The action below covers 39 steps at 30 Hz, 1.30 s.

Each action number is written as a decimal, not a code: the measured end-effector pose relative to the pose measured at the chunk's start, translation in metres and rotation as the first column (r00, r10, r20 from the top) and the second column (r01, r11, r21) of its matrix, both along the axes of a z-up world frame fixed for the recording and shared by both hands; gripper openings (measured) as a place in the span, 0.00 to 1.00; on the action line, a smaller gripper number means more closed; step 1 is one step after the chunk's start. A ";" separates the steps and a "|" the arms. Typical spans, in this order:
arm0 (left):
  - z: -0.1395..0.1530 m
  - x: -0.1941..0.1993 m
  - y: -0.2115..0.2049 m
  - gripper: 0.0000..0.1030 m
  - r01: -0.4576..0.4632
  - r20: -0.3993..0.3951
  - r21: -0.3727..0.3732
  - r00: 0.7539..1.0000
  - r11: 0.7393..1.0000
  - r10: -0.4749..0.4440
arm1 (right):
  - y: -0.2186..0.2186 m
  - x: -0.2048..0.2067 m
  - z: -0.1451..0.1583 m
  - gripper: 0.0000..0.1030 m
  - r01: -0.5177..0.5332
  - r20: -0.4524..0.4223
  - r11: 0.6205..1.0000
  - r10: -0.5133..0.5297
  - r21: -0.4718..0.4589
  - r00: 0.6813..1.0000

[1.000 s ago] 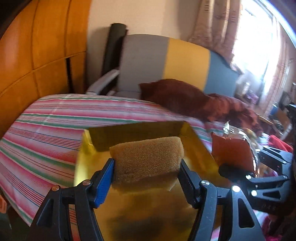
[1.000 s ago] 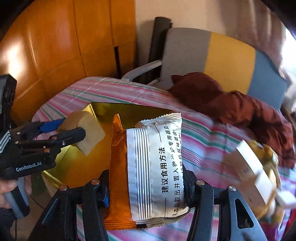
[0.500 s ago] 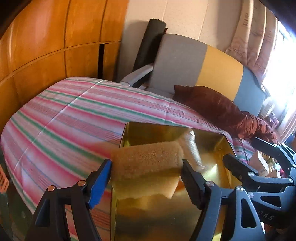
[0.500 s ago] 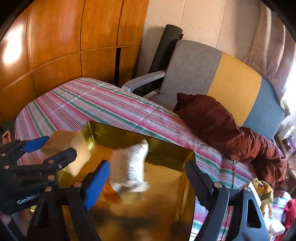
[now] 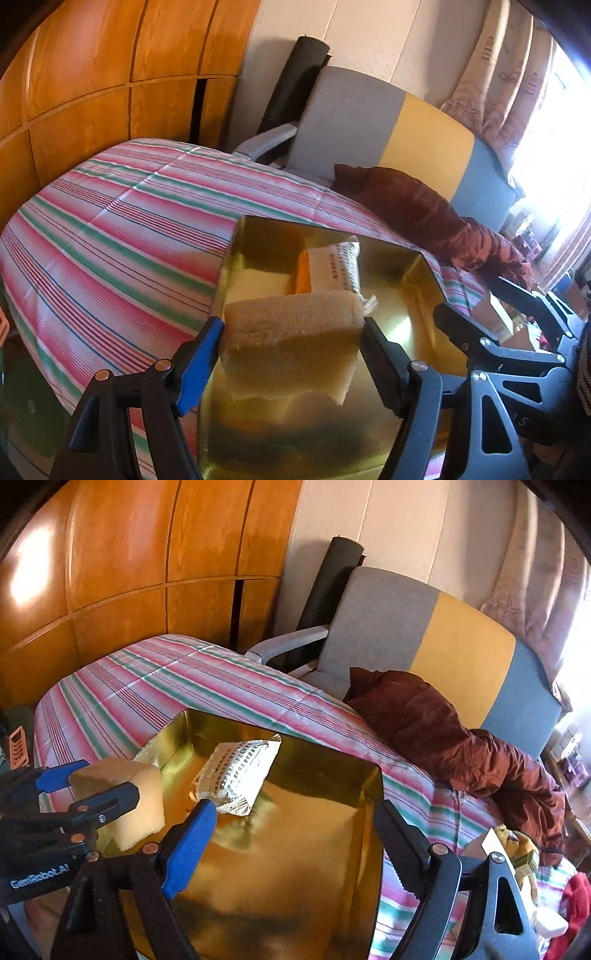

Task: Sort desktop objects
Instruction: 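Carry the sponge to the gold tray while the right gripper carries the snack bag, then release the sponge and snack bag into the tray, return both grippers to the pile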

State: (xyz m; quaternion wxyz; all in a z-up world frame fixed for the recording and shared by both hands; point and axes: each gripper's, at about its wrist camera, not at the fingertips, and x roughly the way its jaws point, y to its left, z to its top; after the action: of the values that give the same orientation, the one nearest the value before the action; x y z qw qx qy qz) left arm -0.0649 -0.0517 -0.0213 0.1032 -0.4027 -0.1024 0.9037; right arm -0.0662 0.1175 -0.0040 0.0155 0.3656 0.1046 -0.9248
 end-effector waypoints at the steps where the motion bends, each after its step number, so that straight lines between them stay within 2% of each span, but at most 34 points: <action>1: 0.000 0.002 0.002 0.73 0.005 -0.001 0.006 1.000 1.000 -0.005 | 0.002 0.003 -0.001 0.86 0.006 -0.001 1.000 -0.006 -0.002 1.000; 8: 0.006 0.012 0.021 0.73 0.083 -0.002 0.041 0.997 0.996 -0.083 | 0.041 0.028 -0.004 0.91 0.089 -0.007 0.996 -0.089 -0.024 0.996; 13: 0.014 0.017 0.046 0.73 0.155 -0.017 0.040 0.988 0.987 -0.154 | 0.090 0.048 -0.004 0.92 0.190 -0.008 0.980 -0.191 -0.054 0.982; 18: 0.015 0.024 0.073 0.73 0.233 -0.009 0.030 0.973 0.972 -0.233 | 0.142 0.072 -0.002 0.95 0.292 -0.015 0.954 -0.294 -0.069 0.956; 25: 0.019 0.033 0.110 0.73 0.332 -0.003 0.020 0.943 0.943 -0.332 | 0.225 0.102 -0.005 1.00 0.421 -0.028 0.901 -0.426 -0.104 0.904; 30: 0.025 0.036 0.139 0.73 0.422 -0.008 0.014 0.907 0.906 -0.422 | 0.255 0.107 -0.015 1.00 0.350 -0.021 0.930 -0.354 -0.109 0.935; 39: 0.024 0.036 0.188 0.73 0.529 0.025 0.027 0.848 0.848 -0.530 | 0.270 0.083 -0.035 1.00 0.239 0.015 0.969 -0.239 -0.054 0.971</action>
State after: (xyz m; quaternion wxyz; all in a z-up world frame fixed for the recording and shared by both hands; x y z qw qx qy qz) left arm -0.0291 0.1363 0.0029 0.3505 -0.4285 0.0021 0.8328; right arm 0.0165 0.3877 -0.0391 -0.0853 0.3788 0.0339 -0.9209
